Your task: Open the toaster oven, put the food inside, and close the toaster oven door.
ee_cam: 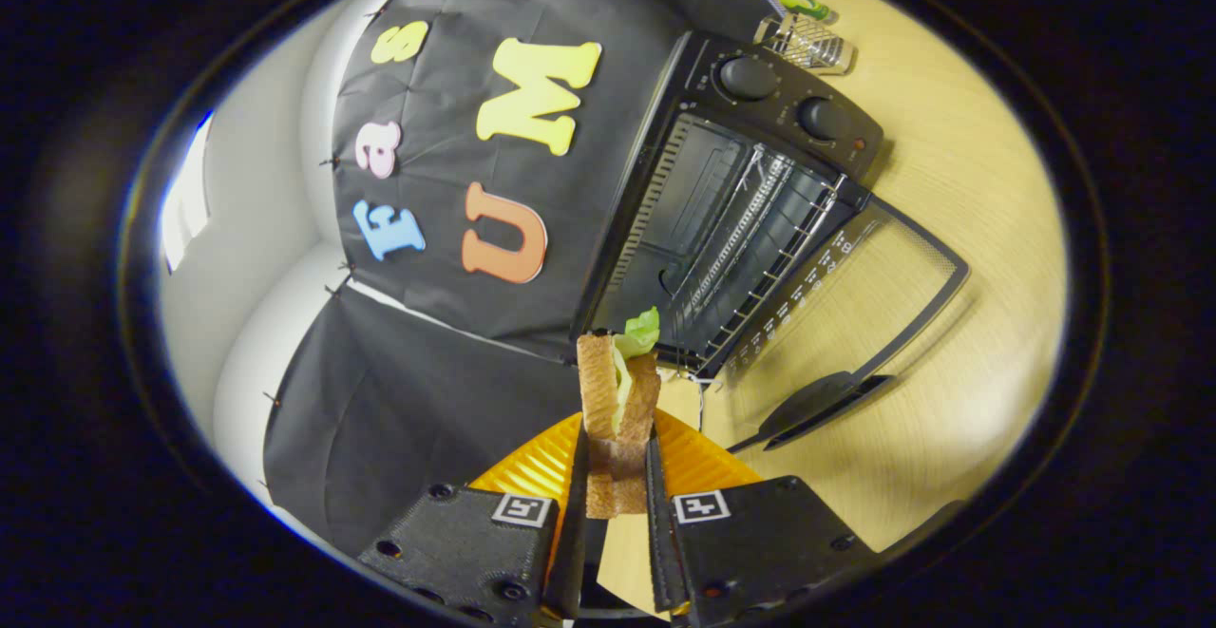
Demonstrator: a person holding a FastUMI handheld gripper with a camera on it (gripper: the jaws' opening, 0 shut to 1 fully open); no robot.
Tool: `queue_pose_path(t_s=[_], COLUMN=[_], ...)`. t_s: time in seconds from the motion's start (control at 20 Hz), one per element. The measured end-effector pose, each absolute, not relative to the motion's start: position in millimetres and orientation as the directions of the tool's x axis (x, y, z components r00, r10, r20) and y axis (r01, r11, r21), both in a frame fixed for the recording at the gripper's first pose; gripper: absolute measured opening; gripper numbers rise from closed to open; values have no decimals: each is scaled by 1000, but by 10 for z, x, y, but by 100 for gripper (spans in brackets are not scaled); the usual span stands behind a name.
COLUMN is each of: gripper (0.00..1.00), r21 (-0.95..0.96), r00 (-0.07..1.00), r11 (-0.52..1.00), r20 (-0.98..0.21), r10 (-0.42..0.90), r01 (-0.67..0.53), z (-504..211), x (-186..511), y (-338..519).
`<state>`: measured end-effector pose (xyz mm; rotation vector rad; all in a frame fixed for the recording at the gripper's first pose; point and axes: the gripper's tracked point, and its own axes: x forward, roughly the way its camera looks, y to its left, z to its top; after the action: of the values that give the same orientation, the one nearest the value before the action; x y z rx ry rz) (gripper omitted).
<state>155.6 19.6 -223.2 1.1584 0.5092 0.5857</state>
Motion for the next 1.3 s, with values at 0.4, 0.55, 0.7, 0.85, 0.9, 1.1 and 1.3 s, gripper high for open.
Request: queue_pose_path(t_s=[0.4, 0.55, 0.7, 0.85, 0.9, 1.1, 1.3], gripper=[37, 37, 37, 37, 38, 37, 46], r21=[976, 982, 974, 948, 931, 909, 791], r00=[876, 900, 910, 925, 930, 929, 921], r11=[200, 185, 227, 317, 364, 416, 611], r20=[-25, -56, -113, -146, -147, -176, -258], r10=[482, 432, 399, 351, 336, 325, 291], r01=[-83, -28, 21, 29, 16, 27, 29], z=[-2283, -2369, -2464, -2495, -2484, -2492, -2705], x=[2209, 2571, 2986, 3297, 3368, 3532, 3609], y=[-41, -68, -41, -21, -18, 90, 114])
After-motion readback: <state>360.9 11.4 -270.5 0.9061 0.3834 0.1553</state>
